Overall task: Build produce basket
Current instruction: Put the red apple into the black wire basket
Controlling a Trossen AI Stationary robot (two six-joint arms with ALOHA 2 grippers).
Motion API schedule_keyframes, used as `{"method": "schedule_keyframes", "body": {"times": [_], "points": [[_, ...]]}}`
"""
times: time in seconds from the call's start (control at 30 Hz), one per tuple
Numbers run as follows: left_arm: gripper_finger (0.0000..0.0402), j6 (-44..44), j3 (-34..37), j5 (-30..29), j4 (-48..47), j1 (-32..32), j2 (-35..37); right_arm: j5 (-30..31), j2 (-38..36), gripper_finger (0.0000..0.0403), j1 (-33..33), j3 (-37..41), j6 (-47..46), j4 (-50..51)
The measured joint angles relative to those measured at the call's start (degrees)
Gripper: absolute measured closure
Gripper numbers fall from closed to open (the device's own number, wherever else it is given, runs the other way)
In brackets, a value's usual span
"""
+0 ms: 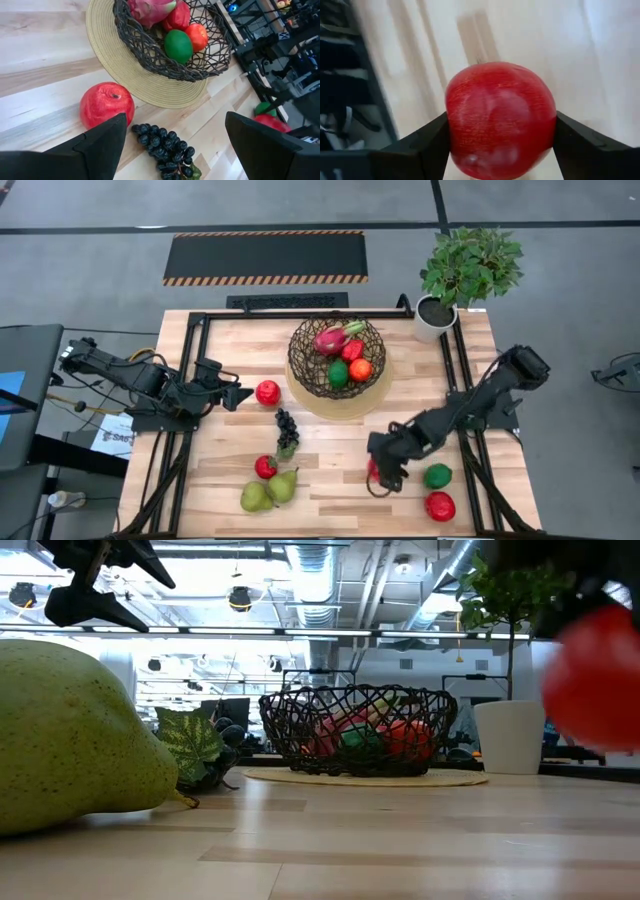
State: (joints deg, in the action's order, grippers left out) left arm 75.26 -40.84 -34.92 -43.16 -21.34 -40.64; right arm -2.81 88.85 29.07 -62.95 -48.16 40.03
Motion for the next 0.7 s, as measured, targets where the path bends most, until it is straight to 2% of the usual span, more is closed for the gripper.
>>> {"method": "schedule_keyframes", "body": {"times": [0.2, 0.37, 0.53, 0.7], "points": [[0.0077, 0.0, 0.0, 0.0, 0.0, 0.0, 0.0, 3.5, -7.1, 0.0107, -10.9, -5.3, 11.4, 0.3], [0.0077, 0.0, 0.0, -0.3, -0.2, 0.0, 0.0, 7.3, -8.6, 0.0107, -22.5, -13.0, 23.3, 0.2], [0.0077, 0.5, 0.0, -1.3, -1.4, 0.0, 0.0, 8.9, -3.0, 0.0106, -32.4, -19.3, 34.1, -0.3], [0.0077, 0.9, 0.0, -1.6, -1.6, 0.0, 0.0, 8.9, 5.3, 0.0106, -38.5, -24.5, 41.7, -0.8]]}}
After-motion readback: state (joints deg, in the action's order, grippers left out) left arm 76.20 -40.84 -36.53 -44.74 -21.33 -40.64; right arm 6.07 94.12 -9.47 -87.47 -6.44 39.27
